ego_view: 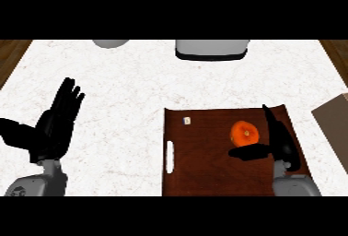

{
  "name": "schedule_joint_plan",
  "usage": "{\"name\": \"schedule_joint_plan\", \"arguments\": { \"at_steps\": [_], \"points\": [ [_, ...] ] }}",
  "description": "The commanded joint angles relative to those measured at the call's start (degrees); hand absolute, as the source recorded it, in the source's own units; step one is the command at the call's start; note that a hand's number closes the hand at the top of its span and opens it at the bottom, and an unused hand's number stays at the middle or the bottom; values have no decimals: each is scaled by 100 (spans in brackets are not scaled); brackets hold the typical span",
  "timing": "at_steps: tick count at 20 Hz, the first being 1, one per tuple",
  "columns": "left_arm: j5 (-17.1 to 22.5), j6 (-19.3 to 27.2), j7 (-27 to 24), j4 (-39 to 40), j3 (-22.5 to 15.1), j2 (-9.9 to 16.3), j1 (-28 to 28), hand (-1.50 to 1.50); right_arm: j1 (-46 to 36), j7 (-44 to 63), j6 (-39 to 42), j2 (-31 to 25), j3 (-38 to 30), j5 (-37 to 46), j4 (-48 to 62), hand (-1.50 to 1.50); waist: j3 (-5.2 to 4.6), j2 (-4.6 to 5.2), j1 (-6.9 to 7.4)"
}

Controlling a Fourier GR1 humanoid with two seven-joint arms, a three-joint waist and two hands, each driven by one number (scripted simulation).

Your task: Pick the squash from the tray and place it in the cardboard box

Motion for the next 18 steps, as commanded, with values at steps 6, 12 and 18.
{"name": "schedule_joint_plan", "arguments": {
  "at_steps": [6, 12, 18],
  "points": [
    [-201, 102, -18, -112, -174, -259, 110, 0, -191, -340, -88, 123, -63, 175, 429, -150, -1, -1, 1],
    [-74, -110, -11, -174, 72, -39, 197, 0, -42, -499, -73, 57, 307, 609, 302, 150, -1, -3, 5],
    [-88, -77, 123, -105, 90, -63, 75, 0, -81, -905, -693, 183, 399, 1172, 777, 150, 0, 1, 8]
  ]
}}
